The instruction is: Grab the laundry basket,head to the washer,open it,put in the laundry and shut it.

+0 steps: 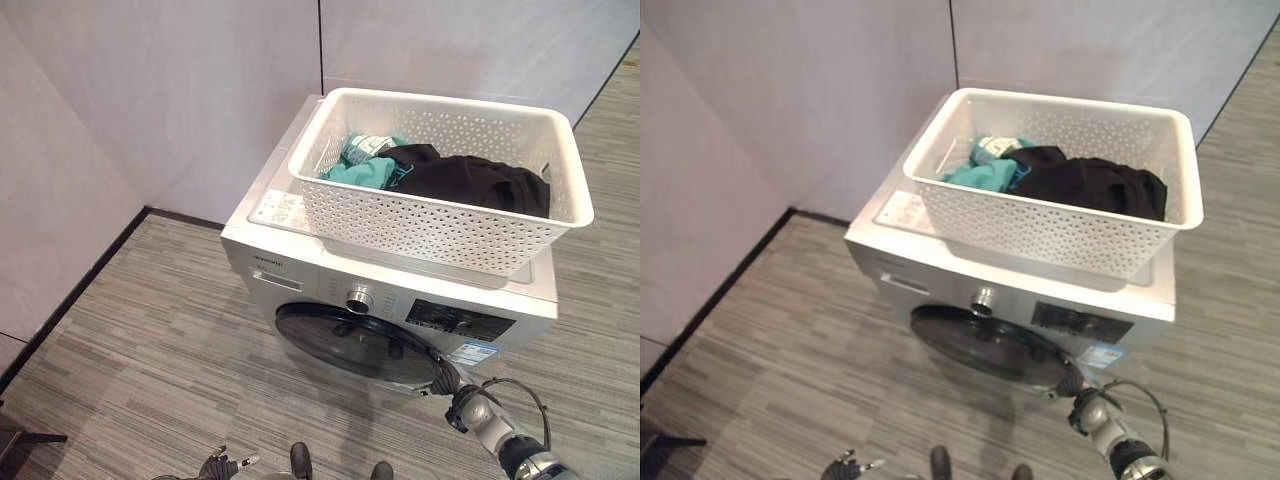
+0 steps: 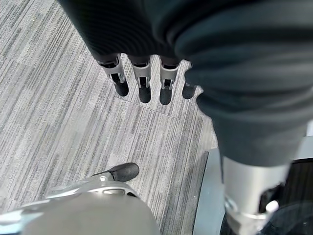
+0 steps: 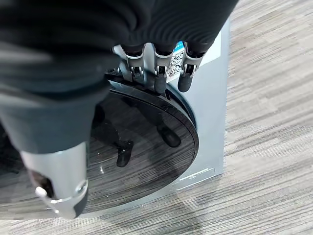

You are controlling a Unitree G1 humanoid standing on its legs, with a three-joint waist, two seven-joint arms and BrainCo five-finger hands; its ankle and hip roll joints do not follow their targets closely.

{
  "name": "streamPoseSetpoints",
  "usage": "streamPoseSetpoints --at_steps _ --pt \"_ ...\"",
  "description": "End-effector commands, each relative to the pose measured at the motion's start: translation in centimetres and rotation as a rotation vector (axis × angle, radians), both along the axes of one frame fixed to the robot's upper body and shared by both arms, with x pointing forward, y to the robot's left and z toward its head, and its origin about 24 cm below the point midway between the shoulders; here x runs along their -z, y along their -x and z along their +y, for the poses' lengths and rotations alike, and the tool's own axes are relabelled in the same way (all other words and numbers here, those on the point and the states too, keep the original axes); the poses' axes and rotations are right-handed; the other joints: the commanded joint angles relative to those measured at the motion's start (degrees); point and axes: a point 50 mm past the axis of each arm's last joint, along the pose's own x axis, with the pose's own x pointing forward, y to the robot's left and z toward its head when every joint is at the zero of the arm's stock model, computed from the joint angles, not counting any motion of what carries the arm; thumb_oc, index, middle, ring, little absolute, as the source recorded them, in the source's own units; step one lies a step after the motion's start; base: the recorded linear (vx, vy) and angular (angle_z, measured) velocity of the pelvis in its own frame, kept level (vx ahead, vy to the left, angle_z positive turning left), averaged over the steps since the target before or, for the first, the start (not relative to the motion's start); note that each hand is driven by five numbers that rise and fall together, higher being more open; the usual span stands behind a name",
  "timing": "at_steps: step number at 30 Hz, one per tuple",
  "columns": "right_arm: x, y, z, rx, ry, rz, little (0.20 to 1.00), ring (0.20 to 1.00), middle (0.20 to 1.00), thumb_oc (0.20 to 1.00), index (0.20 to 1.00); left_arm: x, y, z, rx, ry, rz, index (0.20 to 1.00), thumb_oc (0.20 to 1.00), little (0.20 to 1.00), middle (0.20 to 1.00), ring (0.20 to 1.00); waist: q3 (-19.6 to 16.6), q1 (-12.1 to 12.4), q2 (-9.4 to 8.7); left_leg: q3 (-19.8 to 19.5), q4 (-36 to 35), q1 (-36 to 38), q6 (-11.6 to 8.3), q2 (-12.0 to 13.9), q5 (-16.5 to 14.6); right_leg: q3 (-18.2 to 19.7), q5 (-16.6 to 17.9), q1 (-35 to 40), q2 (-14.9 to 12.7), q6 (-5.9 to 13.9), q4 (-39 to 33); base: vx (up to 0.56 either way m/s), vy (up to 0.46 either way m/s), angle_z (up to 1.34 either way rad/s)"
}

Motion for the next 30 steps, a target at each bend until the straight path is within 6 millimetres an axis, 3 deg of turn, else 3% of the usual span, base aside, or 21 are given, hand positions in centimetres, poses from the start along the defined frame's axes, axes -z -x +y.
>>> streamPoseSetpoints --at_steps 1,7,19,20,21,24,25,26,30 --pt "-2.3 -3.2 3.5 -0.126 -0.071 -0.152 1.000 1.000 1.000 1.000 1.000 0.1 -0.5 -0.2 0.044 -0.028 0.007 1.000 1.000 1.000 1.000 1.000 -0.28 1.59 -2.53 -2.12 0.36 -1.79 -3.69 2.41 1.04 2.74 4.17 -2.89 -6.72 6.43 -0.14 0.00 0.000 0.00" --pt "-4.0 -4.2 4.8 -0.204 -0.074 -0.244 1.000 1.000 1.000 1.000 1.000 0.0 -0.9 -0.1 0.040 -0.043 0.002 1.000 1.000 1.000 1.000 1.000 0.44 1.55 -2.63 -2.39 0.36 -2.43 -3.75 2.43 1.14 2.65 4.07 -3.32 -6.75 6.32 -0.14 0.00 0.000 0.00" --pt "-4.3 -4.9 5.9 -0.213 -0.095 -0.273 1.000 1.000 1.000 1.000 1.000 -0.2 -1.6 0.0 0.033 -0.059 -0.019 1.000 1.000 1.000 1.000 1.000 2.01 2.12 -2.52 -3.29 0.36 -3.99 -3.83 2.35 1.74 2.30 4.02 -4.49 -6.83 6.17 -0.14 0.00 -0.001 0.00" --pt "-4.2 -5.1 6.0 -0.198 -0.100 -0.267 0.799 0.799 0.799 0.799 0.799 -0.2 -1.7 0.0 0.033 -0.061 -0.023 1.000 1.000 1.000 1.000 1.000 2.44 2.33 -2.41 -3.52 0.36 -4.56 -3.85 2.33 1.91 2.31 4.14 -4.99 -6.85 6.13 -0.14 -0.05 -0.011 0.11" --pt "-4.2 -5.5 5.8 -0.153 -0.104 -0.289 0.542 0.542 0.542 0.542 0.542 -0.2 -1.7 -0.1 0.031 -0.068 -0.023 1.000 1.000 1.000 1.000 1.000 2.96 2.62 -2.07 -3.88 0.36 -5.37 -3.81 2.28 2.19 2.12 4.28 -5.59 -6.90 6.11 -0.14 -0.06 -0.008 0.14" --pt "-4.3 -6.2 5.5 -0.136 -0.062 -0.291 0.526 0.526 0.526 0.526 0.526 -0.3 -2.0 -0.3 0.045 -0.072 -0.030 1.000 1.000 1.000 1.000 1.000 3.62 3.20 -1.63 -4.24 0.36 -6.26 -3.72 2.06 2.43 2.23 4.47 -6.53 -6.97 6.13 -0.14 -0.07 0.011 0.06" --pt "-5.1 -7.5 4.7 -0.076 -0.053 -0.317 0.253 0.253 0.253 0.253 0.253 -0.5 -2.8 -0.5 0.046 -0.074 -0.059 1.000 1.000 1.000 1.000 1.000 4.78 3.94 -1.14 -4.36 0.36 -7.67 -3.75 2.00 2.96 2.53 4.96 -7.84 -7.00 6.13 -0.14 -0.14 0.015 -0.06" --pt "-6.9 -9.3 4.8 -0.050 -0.059 -0.381 0.200 0.200 0.200 0.200 0.200 -0.8 -3.7 -0.4 0.023 -0.072 -0.100 1.000 1.000 1.000 1.000 1.000 6.28 4.81 -0.72 -4.71 0.36 -9.33 -3.74 1.82 3.58 2.92 5.59 -9.79 -7.07 6.17 -0.14 -0.14 0.015 -0.04" --pt "-9.1 -11.2 4.9 -0.047 -0.043 -0.450 0.200 0.200 0.200 0.200 0.200 -1.3 -4.8 -0.5 -0.008 -0.061 -0.153 1.000 1.000 1.000 1.000 1.000 8.04 5.92 -0.40 -5.38 0.36 -12.18 -3.84 1.84 4.51 3.69 6.41 -12.76 -6.97 6.12 -0.14 -0.07 0.004 -0.07"
